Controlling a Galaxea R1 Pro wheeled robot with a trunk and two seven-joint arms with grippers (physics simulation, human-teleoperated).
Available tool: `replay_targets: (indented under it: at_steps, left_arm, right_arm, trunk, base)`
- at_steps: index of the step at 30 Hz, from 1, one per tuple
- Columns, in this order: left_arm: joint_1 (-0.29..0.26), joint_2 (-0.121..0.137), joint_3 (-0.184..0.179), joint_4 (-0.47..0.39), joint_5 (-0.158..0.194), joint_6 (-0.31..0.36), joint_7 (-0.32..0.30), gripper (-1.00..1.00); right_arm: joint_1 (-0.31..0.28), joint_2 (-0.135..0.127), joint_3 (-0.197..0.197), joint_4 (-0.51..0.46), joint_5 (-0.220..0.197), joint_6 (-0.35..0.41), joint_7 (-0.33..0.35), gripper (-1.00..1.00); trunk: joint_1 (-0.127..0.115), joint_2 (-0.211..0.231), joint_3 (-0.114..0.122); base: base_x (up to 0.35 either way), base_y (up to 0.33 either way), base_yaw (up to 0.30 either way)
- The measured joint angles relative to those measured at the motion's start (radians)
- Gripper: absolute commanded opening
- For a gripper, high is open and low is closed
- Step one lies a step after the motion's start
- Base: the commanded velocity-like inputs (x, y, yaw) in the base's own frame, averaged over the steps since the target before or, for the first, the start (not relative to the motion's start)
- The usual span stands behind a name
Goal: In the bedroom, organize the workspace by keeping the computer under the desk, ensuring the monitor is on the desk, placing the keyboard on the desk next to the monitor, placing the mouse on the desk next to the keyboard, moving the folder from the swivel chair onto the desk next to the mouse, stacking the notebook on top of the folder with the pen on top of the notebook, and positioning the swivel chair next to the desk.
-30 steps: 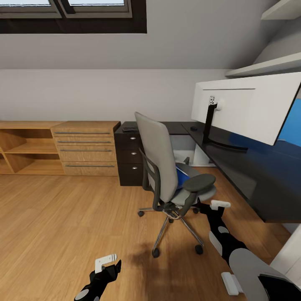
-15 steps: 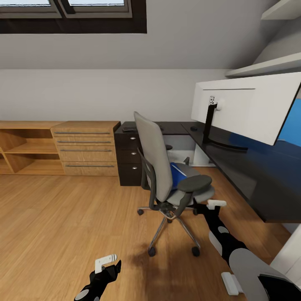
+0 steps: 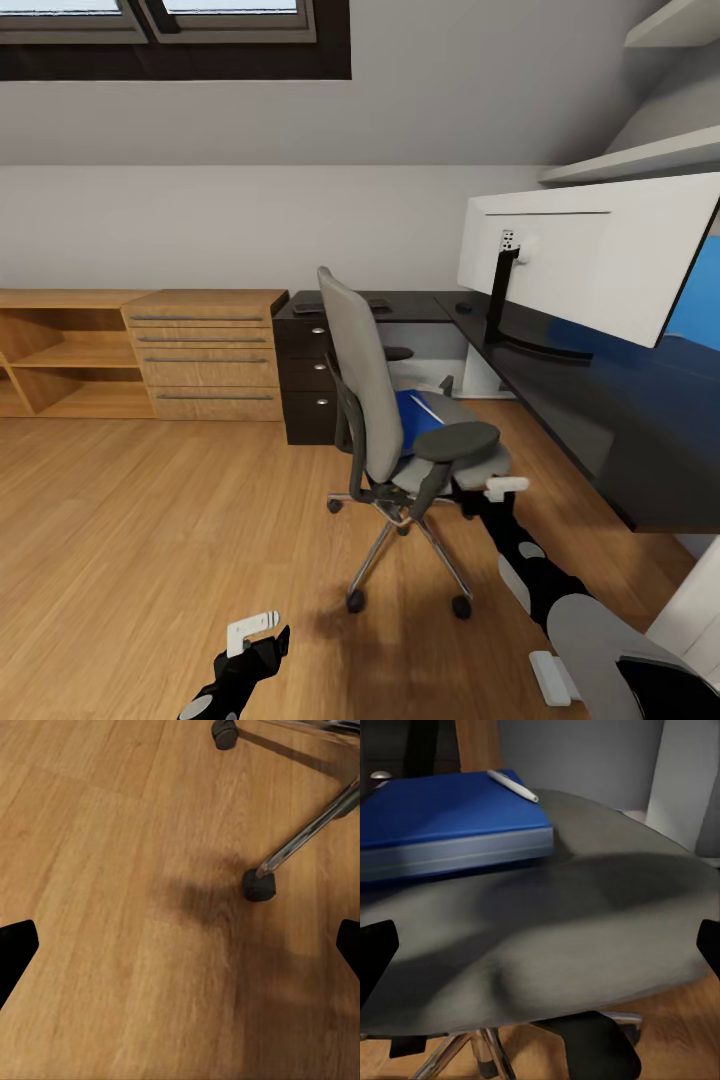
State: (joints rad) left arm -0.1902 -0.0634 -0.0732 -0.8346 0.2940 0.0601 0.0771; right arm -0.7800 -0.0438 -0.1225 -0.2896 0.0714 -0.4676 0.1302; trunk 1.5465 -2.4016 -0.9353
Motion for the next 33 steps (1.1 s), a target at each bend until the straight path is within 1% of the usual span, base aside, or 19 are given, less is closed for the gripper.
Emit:
replay_targets:
  at_steps: [11, 17, 22, 27, 33]
  left_arm:
    - [0.000, 0.000, 0.000, 0.001, 0.000, 0.000, 0.000, 1.00]
    - [0.000, 0.000, 0.000, 0.001, 0.000, 0.000, 0.000, 1.00]
    - [0.000, 0.000, 0.000, 0.001, 0.000, 0.000, 0.000, 1.00]
    - [-0.001, 0.000, 0.000, 0.002, 0.000, 0.000, 0.000, 1.00]
    - [0.000, 0.000, 0.000, 0.007, 0.000, 0.000, 0.000, 1.00]
  right_arm:
    - [0.001, 0.000, 0.000, 0.002, 0.002, -0.001, 0.055, 1.00]
    - [0.002, 0.000, 0.000, 0.003, 0.020, -0.001, 0.108, 1.00]
    - [0.002, 0.002, 0.000, 0.003, 0.025, -0.001, 0.129, 1.00]
    - [0.002, 0.002, 0.001, 0.004, 0.028, -0.001, 0.185, 1.00]
    - [0.002, 0.002, -0.001, 0.004, 0.029, 0.000, 0.200, 1.00]
  trunk:
    - [0.000, 0.000, 0.000]
    - [0.000, 0.000, 0.000]
    - [0.000, 0.000, 0.000]
    - [0.000, 0.000, 0.000]
    - [0.000, 0.000, 0.000]
  base:
    - [0.000, 0.000, 0.000]
    - [0.000, 0.000, 0.000]
    - [0.000, 0.000, 0.000]
    - [0.000, 0.000, 0.000]
    - [0.000, 0.000, 0.000]
